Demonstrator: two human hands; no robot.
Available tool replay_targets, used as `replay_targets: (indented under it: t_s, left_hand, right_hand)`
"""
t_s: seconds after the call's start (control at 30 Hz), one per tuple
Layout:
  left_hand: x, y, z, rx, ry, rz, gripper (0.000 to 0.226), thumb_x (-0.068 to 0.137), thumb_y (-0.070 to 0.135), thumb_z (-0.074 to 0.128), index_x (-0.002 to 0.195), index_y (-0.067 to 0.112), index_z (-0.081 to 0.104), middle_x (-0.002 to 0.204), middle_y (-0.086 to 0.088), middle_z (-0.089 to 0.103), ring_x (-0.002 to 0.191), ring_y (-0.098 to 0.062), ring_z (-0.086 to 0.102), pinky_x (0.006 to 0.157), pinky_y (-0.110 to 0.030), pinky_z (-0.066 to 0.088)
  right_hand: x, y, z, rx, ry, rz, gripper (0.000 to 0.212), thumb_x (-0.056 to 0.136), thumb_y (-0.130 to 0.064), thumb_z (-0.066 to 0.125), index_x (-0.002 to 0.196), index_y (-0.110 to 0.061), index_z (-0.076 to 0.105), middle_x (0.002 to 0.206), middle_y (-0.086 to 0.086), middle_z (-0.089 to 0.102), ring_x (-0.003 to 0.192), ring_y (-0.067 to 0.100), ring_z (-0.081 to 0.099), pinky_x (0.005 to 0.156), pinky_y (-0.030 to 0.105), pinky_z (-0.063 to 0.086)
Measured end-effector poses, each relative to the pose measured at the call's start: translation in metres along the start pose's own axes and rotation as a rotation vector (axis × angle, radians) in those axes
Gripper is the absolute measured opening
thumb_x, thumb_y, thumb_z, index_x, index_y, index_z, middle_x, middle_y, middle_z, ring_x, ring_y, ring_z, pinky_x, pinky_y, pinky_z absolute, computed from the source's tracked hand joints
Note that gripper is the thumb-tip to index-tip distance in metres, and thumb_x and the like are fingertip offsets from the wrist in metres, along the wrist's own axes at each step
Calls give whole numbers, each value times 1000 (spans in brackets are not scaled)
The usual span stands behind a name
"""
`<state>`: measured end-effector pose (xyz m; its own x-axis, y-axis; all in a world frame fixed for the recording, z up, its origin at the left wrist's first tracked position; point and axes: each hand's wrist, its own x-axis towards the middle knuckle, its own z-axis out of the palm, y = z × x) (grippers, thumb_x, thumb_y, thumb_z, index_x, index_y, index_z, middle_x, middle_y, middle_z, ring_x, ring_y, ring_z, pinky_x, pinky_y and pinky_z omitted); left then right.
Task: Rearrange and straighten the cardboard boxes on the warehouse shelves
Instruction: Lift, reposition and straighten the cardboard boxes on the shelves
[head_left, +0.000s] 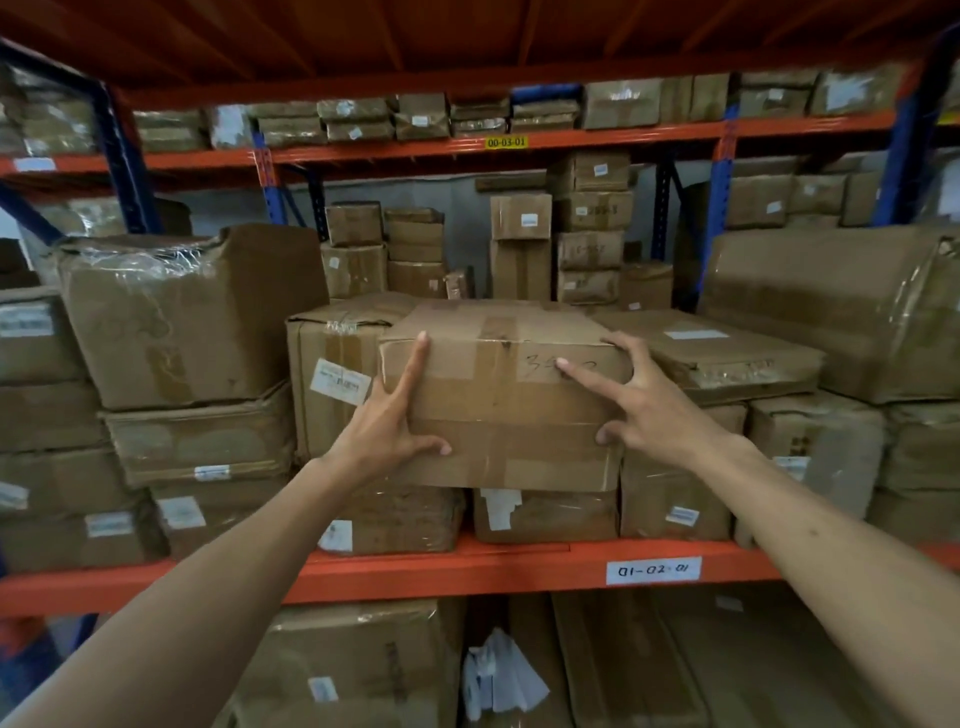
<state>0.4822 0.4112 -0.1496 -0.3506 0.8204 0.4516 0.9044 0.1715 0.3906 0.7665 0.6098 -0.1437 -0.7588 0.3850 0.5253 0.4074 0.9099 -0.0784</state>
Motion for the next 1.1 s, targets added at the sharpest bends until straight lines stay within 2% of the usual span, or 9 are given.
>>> replay_targets:
  t_s: [0.1, 0.17, 0.27, 0.33, 0.4, 0.47, 0.53, 0.73, 1.1]
  left_hand:
    - [0, -9, 11, 53, 26, -74, 144, 61, 55, 91, 145, 64, -26, 151, -35, 23, 125, -55, 49, 101, -64, 46]
    - [6, -5, 20, 275, 108, -110, 153, 53, 62, 91, 149, 54, -27, 154, -36, 12, 131, -57, 41, 100, -65, 45]
    - [23, 2, 26, 626, 230, 5, 166, 46, 71, 89, 156, 27, -26, 158, -29, -25, 147, -57, -11, 119, -67, 0]
    - [36, -1, 26, 716, 169, 92, 169, 48, 74, 86, 153, 17, -33, 158, -28, -29, 148, -51, -22, 119, -61, -15]
    - [48, -8, 26, 756, 116, 118, 168, 50, 79, 82, 149, 12, -37, 161, -28, -15, 150, -49, -15, 120, -60, -14]
    - [55, -13, 28, 805, 100, 107, 166, 52, 84, 77, 150, 10, -34, 158, -27, 3, 150, -49, -2, 122, -61, -9]
    - [62, -15, 34, 833, 101, 92, 163, 51, 85, 75, 153, 8, -28, 152, -25, 11, 148, -46, 8, 122, -60, -5]
    - [87, -19, 46, 831, 110, 80, 154, 51, 81, 79, 156, 10, -8, 150, -22, 18, 142, -43, 19, 123, -56, 5]
    - [115, -24, 57, 830, 128, 35, 149, 48, 77, 83, 154, 12, 1, 150, -21, 23, 141, -41, 23, 122, -54, 10]
  right_hand:
    - [12, -5, 5, -58, -44, 1, 120, 81, -9, 86, 154, -69, 11, 164, -2, -7, 144, 38, 30, 114, 56, 43]
    - [20, -7, 10, -94, -82, 0, 127, 81, -6, 85, 151, -73, 3, 164, -2, -10, 145, 38, 28, 114, 56, 43]
    - [30, -5, 12, -126, -131, 25, 132, 82, -8, 85, 145, -79, -7, 164, -4, -20, 150, 39, 20, 113, 60, 42]
    - [35, 0, 14, -163, -159, 31, 128, 82, -23, 87, 145, -77, -11, 164, -3, -27, 152, 42, 14, 107, 62, 46]
    - [39, 3, 17, -220, -166, 15, 123, 78, -53, 85, 147, -74, -15, 162, -2, -36, 153, 46, 2, 106, 67, 44]
    - [46, 5, 26, -255, -162, 34, 128, 68, -73, 81, 146, -72, -21, 157, -1, -48, 154, 44, -12, 115, 71, 25]
    - [53, 4, 37, -282, -134, 86, 137, 66, -68, 85, 142, -72, -29, 153, 3, -54, 154, 44, -19, 119, 70, 15]
    - [72, 9, 57, -267, -89, 157, 144, 70, -45, 92, 143, -68, -30, 159, 11, -41, 154, 47, 2, 113, 63, 38]
    - [99, 40, 79, -156, -67, 114, 147, 68, -23, 96, 148, -71, -18, 162, 10, -34, 142, 46, 34, 109, 58, 44]
